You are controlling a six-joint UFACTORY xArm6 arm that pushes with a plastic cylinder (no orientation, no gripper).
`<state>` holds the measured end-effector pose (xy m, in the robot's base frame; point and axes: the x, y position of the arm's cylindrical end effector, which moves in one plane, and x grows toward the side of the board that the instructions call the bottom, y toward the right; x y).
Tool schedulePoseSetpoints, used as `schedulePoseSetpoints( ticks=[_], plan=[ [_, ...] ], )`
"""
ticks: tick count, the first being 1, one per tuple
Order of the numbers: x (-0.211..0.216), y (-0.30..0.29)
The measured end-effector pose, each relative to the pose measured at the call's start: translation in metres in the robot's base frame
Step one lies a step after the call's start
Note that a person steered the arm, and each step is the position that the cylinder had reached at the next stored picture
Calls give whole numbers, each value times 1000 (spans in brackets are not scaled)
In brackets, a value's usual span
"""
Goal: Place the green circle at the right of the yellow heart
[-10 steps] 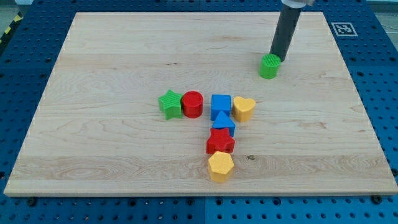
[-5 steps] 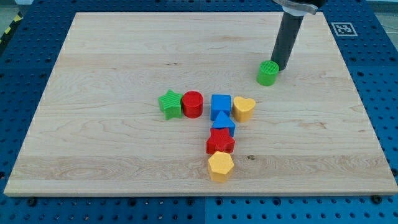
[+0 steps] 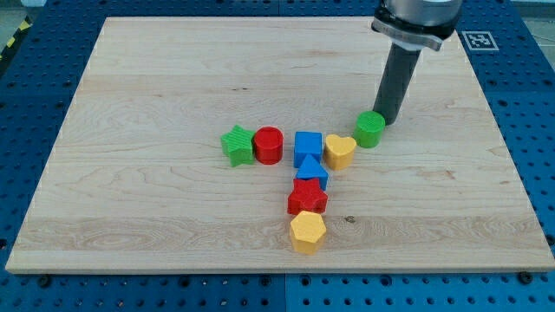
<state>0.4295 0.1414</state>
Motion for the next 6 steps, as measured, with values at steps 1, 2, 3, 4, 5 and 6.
schedulePoseSetpoints(
  ticks=[1, 2, 3, 4, 5, 6],
  plan=[
    [9, 0],
    [17, 0],
    [-9, -11],
    [-8, -18],
    [4, -18],
    [6, -18]
  ],
)
